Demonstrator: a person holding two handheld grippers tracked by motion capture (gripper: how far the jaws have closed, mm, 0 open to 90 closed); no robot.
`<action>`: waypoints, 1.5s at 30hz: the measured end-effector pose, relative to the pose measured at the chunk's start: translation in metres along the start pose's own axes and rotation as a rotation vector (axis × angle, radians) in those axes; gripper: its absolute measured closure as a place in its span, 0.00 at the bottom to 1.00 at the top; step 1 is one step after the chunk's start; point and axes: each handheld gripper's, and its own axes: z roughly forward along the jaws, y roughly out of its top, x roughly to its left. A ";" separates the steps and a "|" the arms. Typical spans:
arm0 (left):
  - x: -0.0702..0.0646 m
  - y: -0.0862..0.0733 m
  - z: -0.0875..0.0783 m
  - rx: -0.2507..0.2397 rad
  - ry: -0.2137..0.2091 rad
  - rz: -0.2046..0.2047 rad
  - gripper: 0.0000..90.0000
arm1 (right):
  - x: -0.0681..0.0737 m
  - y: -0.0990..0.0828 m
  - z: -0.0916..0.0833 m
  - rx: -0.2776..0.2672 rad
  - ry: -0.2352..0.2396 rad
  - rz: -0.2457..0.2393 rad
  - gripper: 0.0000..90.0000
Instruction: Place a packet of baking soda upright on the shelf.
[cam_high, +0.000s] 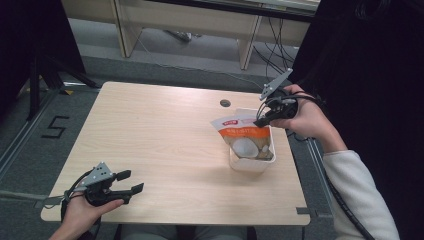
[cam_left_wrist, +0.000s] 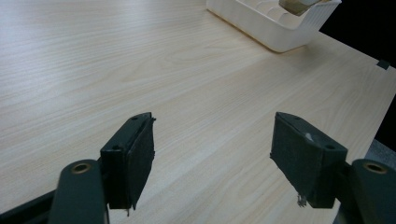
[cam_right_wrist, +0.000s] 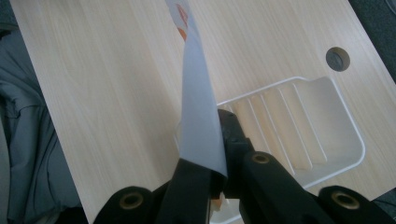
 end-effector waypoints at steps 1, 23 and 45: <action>0.000 0.000 0.000 0.000 0.000 -0.004 0.33 | 0.000 0.000 0.000 0.004 0.000 0.011 1.00; 0.001 0.000 0.000 -0.001 -0.004 0.011 0.33 | -0.002 -0.001 0.009 0.012 0.011 0.000 1.00; 0.000 0.000 0.000 0.000 -0.002 0.009 0.33 | -0.002 0.000 0.020 0.034 0.017 -0.016 1.00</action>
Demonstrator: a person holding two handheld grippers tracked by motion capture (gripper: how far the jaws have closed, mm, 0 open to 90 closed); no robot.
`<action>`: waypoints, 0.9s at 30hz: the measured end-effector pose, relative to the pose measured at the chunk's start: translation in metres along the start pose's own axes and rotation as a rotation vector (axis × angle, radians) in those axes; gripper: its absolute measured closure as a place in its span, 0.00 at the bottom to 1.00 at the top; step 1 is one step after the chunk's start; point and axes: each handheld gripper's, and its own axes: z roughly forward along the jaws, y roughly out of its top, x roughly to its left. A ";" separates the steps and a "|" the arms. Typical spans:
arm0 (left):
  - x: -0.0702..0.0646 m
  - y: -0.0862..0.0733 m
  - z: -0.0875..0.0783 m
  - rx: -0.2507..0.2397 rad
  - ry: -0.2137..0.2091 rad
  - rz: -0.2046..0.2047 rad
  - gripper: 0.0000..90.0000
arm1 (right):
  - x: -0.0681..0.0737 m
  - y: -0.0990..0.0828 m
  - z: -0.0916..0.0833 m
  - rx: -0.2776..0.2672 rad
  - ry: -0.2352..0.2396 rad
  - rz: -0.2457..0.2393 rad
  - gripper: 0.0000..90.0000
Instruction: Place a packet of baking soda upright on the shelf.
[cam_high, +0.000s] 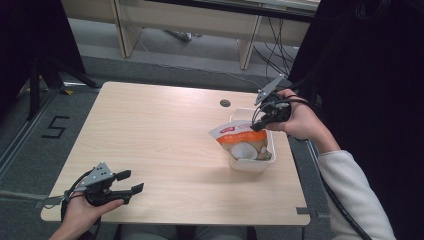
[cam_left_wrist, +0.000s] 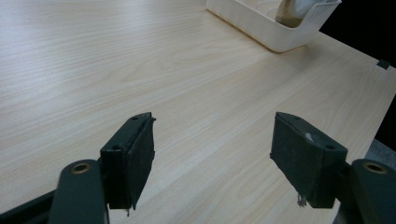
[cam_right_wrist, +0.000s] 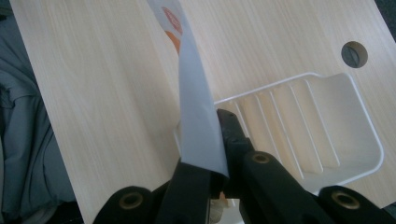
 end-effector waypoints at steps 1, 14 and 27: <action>0.000 0.000 0.000 0.000 -0.001 0.004 0.33 | 0.000 0.000 0.000 0.000 -0.001 0.001 1.00; 0.000 0.000 0.001 0.000 -0.003 -0.013 0.33 | 0.000 0.001 0.000 -0.006 -0.004 -0.015 1.00; 0.000 0.000 0.001 0.000 -0.001 -0.013 0.33 | -0.002 0.000 0.000 -0.022 -0.013 -0.025 1.00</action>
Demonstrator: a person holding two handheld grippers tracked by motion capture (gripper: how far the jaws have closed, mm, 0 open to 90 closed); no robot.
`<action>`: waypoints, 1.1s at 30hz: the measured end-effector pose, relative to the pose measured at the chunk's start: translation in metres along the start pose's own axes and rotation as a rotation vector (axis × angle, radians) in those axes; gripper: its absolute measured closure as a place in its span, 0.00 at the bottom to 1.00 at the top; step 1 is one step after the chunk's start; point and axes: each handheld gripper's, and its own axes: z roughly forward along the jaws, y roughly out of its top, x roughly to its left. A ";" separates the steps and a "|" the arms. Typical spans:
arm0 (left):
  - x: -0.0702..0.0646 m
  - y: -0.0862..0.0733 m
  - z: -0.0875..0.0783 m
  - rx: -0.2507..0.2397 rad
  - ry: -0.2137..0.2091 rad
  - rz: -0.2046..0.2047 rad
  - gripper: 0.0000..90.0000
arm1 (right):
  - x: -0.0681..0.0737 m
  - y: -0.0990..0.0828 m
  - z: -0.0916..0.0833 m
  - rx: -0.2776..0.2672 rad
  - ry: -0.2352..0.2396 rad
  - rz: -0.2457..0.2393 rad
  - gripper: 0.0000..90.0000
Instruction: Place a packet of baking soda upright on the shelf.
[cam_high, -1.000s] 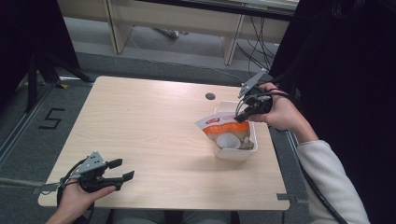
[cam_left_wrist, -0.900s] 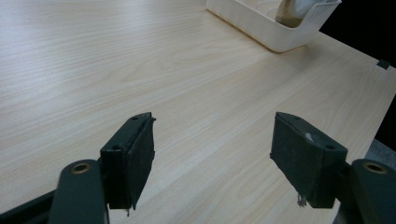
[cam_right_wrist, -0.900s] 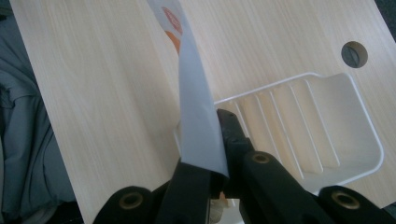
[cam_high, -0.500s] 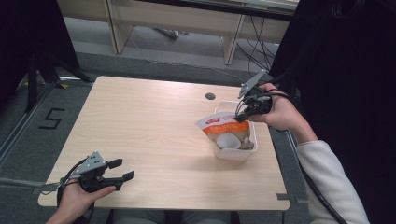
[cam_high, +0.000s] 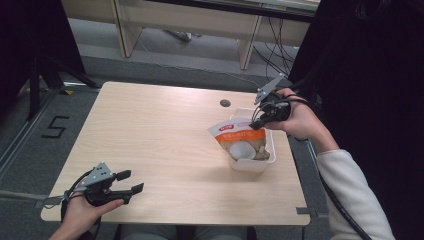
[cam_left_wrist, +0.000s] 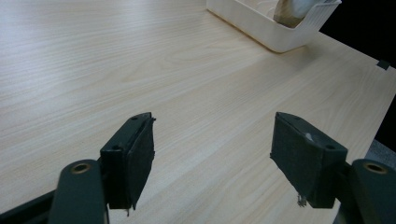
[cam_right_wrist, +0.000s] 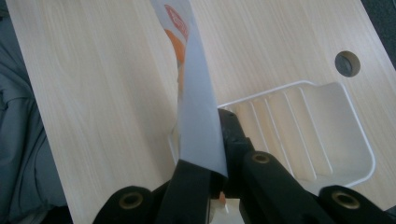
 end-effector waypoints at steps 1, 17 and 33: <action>0.000 0.000 0.000 0.001 -0.003 0.001 0.33 | 0.000 -0.001 0.000 0.002 -0.007 -0.003 1.00; -0.001 0.000 0.000 0.000 0.003 -0.001 0.33 | -0.001 -0.003 0.003 -0.006 -0.104 -0.073 1.00; -0.001 0.000 0.001 0.003 0.001 -0.001 0.33 | -0.002 -0.014 0.001 0.053 -0.119 -0.153 1.00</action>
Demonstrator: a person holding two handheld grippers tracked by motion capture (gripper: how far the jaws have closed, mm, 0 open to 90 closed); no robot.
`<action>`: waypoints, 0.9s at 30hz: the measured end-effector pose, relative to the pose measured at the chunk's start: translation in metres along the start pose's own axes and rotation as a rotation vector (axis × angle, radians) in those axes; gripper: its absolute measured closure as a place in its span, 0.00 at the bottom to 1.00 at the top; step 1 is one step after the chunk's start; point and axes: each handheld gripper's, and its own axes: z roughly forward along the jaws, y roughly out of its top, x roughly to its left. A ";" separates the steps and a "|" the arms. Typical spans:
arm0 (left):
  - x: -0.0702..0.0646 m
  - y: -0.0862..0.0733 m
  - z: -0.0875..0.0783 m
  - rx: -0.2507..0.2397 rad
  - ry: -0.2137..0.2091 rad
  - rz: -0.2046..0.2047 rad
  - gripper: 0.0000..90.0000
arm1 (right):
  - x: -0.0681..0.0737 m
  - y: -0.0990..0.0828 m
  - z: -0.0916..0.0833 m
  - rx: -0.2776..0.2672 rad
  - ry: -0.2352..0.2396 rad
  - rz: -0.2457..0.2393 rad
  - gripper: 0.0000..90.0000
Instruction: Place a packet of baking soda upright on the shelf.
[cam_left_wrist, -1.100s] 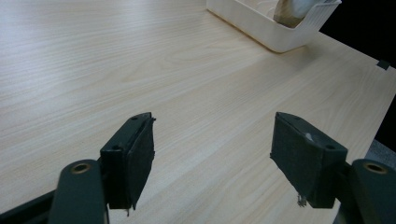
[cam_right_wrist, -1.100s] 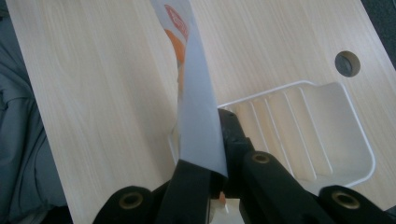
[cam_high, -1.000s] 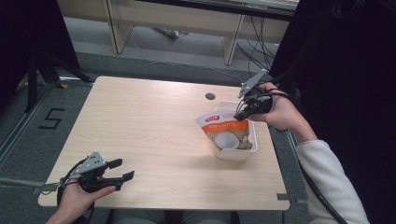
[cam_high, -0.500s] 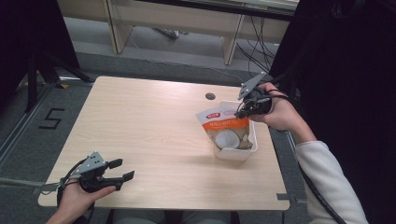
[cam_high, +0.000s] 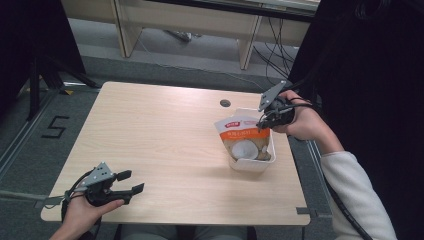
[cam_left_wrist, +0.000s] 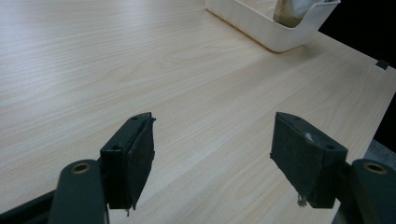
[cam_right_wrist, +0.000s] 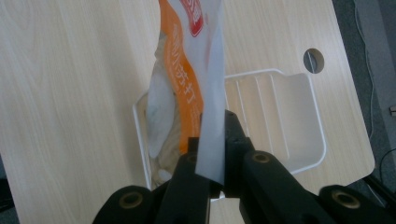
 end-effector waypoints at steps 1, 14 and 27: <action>0.000 0.000 0.000 0.000 0.000 0.001 0.33 | 0.001 -0.001 0.000 0.006 0.000 0.010 1.00; 0.000 0.000 0.000 0.001 -0.004 0.005 0.33 | 0.000 -0.013 0.008 0.121 0.030 0.001 1.00; 0.000 0.000 0.000 -0.002 -0.004 0.004 0.33 | 0.004 -0.014 0.022 0.115 0.074 0.037 1.00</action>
